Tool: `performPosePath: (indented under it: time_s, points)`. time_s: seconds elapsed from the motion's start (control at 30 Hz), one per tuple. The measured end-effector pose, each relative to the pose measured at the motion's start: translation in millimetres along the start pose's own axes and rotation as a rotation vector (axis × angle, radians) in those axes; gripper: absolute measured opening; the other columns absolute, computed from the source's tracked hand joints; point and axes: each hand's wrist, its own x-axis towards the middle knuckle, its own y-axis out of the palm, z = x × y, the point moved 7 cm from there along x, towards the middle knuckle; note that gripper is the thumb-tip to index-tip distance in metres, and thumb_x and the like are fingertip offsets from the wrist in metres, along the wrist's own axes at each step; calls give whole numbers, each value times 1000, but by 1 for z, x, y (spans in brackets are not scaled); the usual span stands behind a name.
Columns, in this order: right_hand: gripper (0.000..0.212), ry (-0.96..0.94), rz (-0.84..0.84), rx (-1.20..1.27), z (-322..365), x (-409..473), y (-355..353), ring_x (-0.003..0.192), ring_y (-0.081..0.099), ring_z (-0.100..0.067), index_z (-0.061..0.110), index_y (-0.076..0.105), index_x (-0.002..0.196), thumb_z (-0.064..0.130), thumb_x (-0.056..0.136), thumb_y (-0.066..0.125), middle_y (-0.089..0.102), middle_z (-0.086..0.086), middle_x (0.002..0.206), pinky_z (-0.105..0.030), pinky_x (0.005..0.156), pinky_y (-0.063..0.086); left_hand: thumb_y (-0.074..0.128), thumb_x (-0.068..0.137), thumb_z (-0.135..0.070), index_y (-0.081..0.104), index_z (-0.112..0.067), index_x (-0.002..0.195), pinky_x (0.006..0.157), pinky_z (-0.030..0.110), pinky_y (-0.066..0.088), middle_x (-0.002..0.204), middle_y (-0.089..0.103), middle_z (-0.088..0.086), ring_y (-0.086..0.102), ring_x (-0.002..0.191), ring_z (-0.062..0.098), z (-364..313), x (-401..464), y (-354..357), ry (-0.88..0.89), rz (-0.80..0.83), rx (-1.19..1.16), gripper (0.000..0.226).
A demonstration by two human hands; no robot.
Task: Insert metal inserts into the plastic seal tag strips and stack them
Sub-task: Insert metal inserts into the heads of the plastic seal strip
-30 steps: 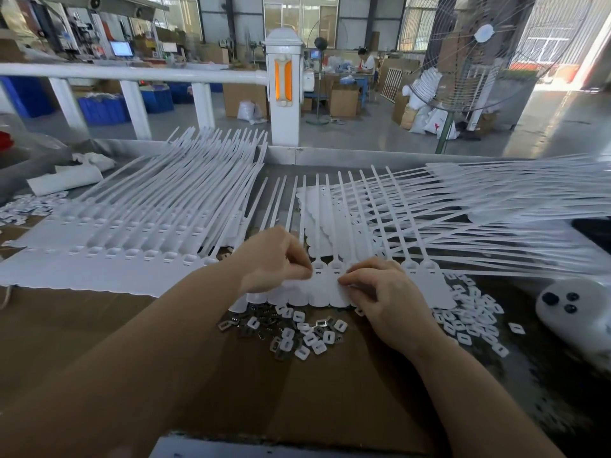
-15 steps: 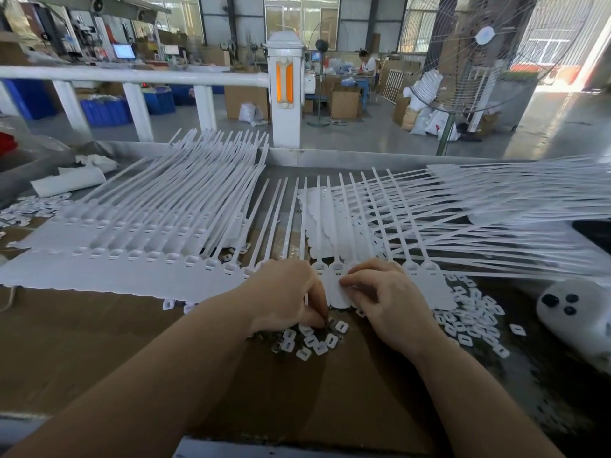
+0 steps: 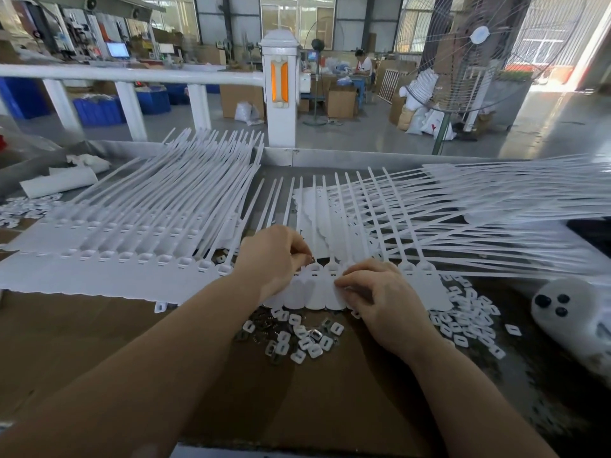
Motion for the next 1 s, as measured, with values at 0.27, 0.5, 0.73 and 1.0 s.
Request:
performPosePath:
  time_s: [0.27, 0.5, 0.73, 1.0]
  points:
    - [21, -7, 2, 0, 1, -1, 0, 94, 35, 2, 23, 69, 106, 17, 90, 57, 58, 12, 107, -12, 85, 26, 48, 94, -37, 66, -35, 103, 100, 30, 25, 104, 59, -13, 52, 97, 9, -15, -6, 11, 198, -156, 412, 21]
    - [22, -10, 6, -9, 1, -1, 1, 94, 33, 5, 24, 69, 107, 18, 91, 56, 57, 13, 108, -13, 84, 25, 47, 94, -37, 66, -35, 106, 95, 27, 22, 104, 58, -13, 50, 100, 8, -12, -11, 14, 189, -158, 410, 22]
    - [21, -20, 7, -6, 2, 0, 0, 94, 33, 4, 23, 69, 106, 18, 90, 56, 58, 12, 107, -8, 81, 24, 50, 93, -38, 66, -35, 102, 94, 26, 24, 101, 58, -14, 49, 100, 6, -10, -12, 13, 160, -188, 337, 19]
    - [21, -13, 13, -9, 2, -1, 0, 96, 36, 2, 23, 69, 106, 18, 91, 56, 58, 12, 107, -11, 83, 24, 44, 95, -42, 65, -39, 108, 97, 27, 20, 106, 58, -16, 47, 104, 7, -9, -15, 17, 201, -131, 398, 25]
